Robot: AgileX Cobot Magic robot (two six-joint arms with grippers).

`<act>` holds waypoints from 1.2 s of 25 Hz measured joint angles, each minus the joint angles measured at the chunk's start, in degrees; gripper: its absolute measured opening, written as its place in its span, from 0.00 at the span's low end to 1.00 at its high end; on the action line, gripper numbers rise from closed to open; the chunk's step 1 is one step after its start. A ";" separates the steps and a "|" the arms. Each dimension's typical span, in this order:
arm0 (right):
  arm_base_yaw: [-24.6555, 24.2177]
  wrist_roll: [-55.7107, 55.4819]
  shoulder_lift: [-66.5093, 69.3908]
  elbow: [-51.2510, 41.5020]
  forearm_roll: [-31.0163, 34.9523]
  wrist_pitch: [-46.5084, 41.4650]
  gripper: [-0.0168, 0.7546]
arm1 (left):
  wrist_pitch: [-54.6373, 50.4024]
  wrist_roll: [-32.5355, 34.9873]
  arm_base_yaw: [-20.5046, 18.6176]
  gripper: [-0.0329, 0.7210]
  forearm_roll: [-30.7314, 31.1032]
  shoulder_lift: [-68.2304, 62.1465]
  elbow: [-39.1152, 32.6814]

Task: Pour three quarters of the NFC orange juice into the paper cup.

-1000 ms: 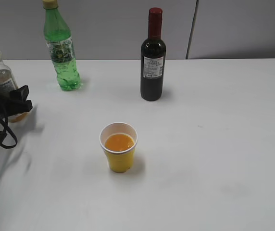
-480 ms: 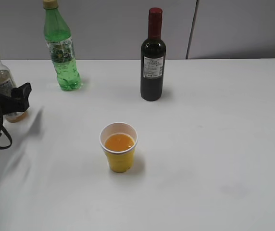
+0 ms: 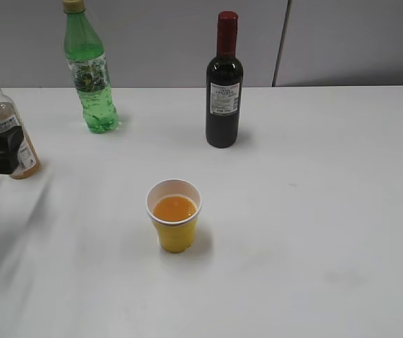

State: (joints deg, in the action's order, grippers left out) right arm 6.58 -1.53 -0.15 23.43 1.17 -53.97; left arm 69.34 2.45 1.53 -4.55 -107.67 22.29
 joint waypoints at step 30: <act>0.00 0.00 0.00 0.00 0.00 -0.05 0.77 | -104.64 1.80 0.00 0.86 2.71 48.09 18.20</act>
State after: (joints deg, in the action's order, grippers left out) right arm 6.58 -1.53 -0.15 23.43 1.17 -54.02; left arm -35.31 4.25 1.53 -1.85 -59.57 40.49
